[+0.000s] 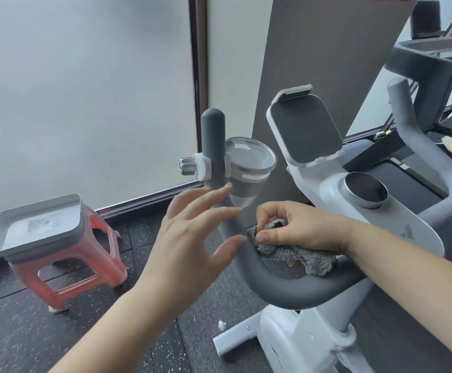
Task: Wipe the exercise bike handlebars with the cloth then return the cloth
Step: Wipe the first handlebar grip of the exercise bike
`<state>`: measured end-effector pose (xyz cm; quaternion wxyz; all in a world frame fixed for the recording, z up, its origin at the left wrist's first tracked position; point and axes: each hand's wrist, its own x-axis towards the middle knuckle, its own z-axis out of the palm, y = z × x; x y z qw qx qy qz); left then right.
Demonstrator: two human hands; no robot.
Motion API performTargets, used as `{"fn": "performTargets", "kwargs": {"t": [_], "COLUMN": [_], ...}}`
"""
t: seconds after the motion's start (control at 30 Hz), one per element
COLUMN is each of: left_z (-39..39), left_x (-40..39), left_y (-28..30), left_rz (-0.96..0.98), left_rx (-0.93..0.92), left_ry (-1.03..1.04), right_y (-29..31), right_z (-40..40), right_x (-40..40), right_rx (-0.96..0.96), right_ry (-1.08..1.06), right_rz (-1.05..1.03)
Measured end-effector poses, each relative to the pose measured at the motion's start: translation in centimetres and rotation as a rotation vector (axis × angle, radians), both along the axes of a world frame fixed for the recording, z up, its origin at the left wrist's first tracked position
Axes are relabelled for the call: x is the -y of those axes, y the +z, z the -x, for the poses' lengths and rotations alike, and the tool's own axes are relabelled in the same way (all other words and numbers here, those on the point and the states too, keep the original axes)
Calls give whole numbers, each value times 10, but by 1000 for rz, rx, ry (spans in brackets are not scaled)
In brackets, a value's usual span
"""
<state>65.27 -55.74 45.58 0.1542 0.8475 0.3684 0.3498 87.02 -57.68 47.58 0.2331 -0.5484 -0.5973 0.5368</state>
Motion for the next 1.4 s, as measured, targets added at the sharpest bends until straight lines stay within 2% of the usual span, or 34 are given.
{"fn": "performTargets", "kwargs": {"t": [0.27, 0.77, 0.93, 1.4], "left_z": [-7, -29, -38, -45], "left_x": [21, 62, 70, 78], "left_y": [-6, -15, -17, -12], "left_rz": [58, 143, 140, 202], "left_rx": [-62, 40, -34, -123], "left_ry": [59, 174, 180, 183], "right_y": [-6, 0, 1, 14], "right_z": [-13, -32, -37, -60], "right_x": [5, -18, -22, -25], "right_rx": [-34, 95, 120, 362], "right_ry": [140, 582, 663, 833], "right_rz": [39, 199, 229, 46]}}
